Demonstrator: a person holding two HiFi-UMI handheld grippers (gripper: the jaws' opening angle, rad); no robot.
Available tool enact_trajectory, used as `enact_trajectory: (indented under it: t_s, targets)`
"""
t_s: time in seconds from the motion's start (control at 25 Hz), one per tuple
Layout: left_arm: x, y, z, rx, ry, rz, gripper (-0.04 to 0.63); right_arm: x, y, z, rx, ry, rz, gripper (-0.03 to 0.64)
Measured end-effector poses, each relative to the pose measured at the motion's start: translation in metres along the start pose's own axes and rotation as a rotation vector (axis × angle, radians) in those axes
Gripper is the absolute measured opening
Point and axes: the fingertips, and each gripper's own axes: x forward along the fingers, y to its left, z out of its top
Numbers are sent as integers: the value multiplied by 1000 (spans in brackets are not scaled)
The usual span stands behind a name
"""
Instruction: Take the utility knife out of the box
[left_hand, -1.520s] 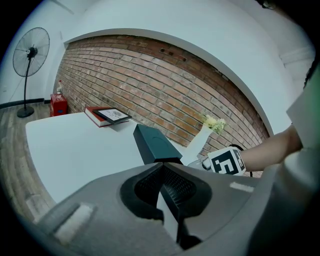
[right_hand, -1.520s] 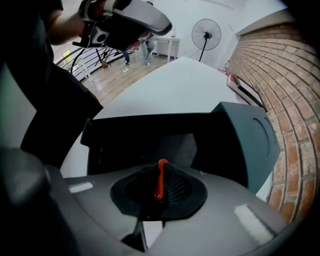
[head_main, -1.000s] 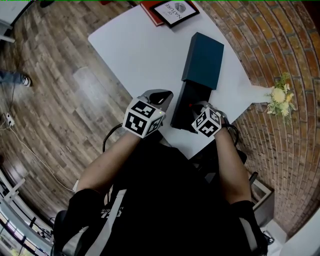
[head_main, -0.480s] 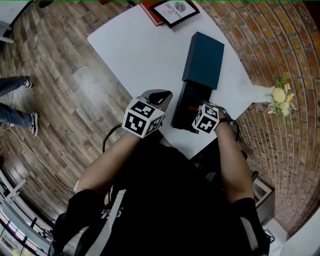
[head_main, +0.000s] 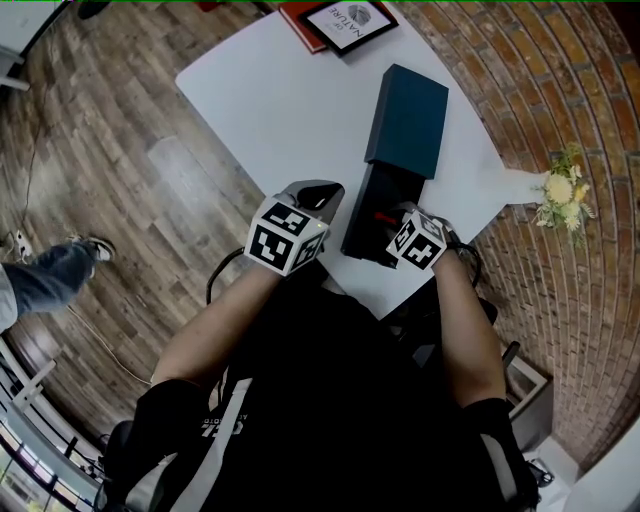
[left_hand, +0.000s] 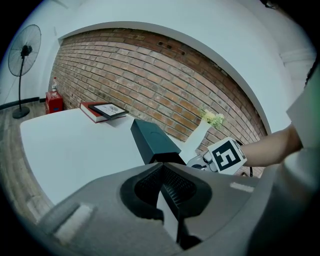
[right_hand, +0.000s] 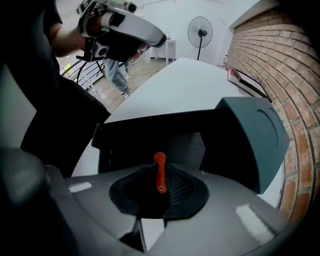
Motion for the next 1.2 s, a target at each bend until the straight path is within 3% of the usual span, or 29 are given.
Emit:
enact_trajectory:
  t_s: [0.2, 0.44, 0.48, 0.68, 1.2]
  targets:
    - [5, -6, -2, 13, 18, -24, 8, -12, -3, 8, 29, -60, -26, 52]
    - [16, -22, -10, 56, 74, -104, 10, -33, -5, 33, 14, -145, -77, 54]
    - [18, -25, -11, 65, 82, -117, 46, -37, -6, 38, 9, -160, -87, 52]
    - [24, -33, -10, 92, 104, -156, 84, -56, -6, 57, -20, -224, -133, 53]
    - [33, -58, 7, 94, 128, -265, 104, -96, -7, 79, -69, -353, -254, 54]
